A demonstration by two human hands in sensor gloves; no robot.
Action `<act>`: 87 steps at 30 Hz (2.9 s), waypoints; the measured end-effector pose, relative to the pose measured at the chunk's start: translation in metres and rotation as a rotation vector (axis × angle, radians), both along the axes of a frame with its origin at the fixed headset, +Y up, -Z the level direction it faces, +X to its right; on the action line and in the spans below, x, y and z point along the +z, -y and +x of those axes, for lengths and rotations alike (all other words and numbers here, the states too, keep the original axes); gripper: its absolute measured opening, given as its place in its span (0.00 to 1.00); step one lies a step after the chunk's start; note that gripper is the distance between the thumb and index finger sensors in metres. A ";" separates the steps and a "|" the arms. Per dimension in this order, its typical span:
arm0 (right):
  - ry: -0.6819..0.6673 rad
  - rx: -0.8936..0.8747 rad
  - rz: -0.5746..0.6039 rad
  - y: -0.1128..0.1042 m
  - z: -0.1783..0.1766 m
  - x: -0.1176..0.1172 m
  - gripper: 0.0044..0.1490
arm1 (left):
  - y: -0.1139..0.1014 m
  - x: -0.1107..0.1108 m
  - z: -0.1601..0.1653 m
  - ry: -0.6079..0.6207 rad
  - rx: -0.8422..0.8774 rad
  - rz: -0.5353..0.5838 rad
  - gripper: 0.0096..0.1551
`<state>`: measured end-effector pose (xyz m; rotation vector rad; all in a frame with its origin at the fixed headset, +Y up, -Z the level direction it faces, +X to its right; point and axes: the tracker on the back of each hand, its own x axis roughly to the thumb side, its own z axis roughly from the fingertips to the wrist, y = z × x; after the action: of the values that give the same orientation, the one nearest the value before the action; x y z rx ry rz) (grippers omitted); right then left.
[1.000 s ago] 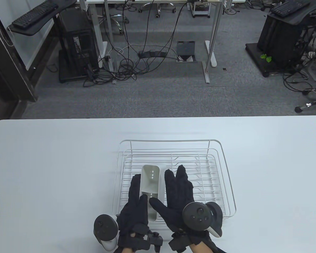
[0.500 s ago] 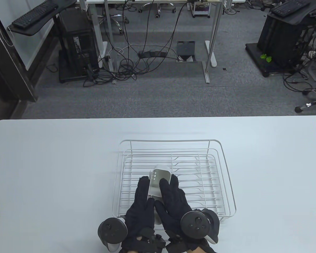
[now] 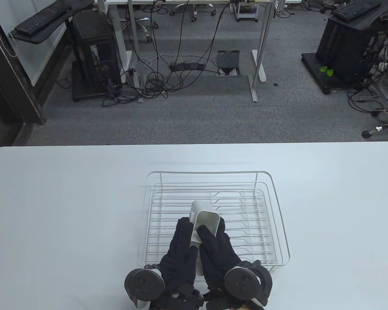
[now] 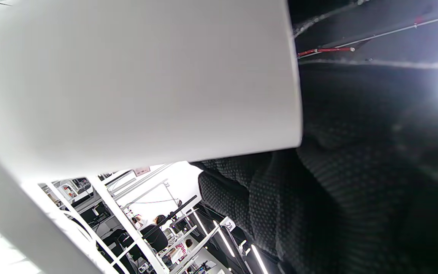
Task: Hang the cutlery bin on dish rack (Opening facing upward)
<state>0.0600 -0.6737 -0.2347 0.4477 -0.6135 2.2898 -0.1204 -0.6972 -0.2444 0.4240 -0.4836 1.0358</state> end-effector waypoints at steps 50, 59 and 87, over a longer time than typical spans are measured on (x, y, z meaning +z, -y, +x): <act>0.295 -0.193 0.100 -0.012 0.079 -0.001 0.19 | -0.003 -0.005 -0.003 -0.168 -0.599 0.095 0.41; 0.380 -0.340 0.076 -0.010 0.127 -0.001 0.19 | 0.016 -0.021 -0.004 -0.160 -0.786 -0.110 0.43; 0.642 -0.639 -0.035 0.021 0.235 0.018 0.21 | 0.028 -0.028 -0.004 -0.173 -0.883 -0.176 0.44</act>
<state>0.2946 -0.6952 -0.2169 -0.4755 -0.8682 1.7834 -0.1243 -0.7254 -0.2721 0.1066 -0.3599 0.1796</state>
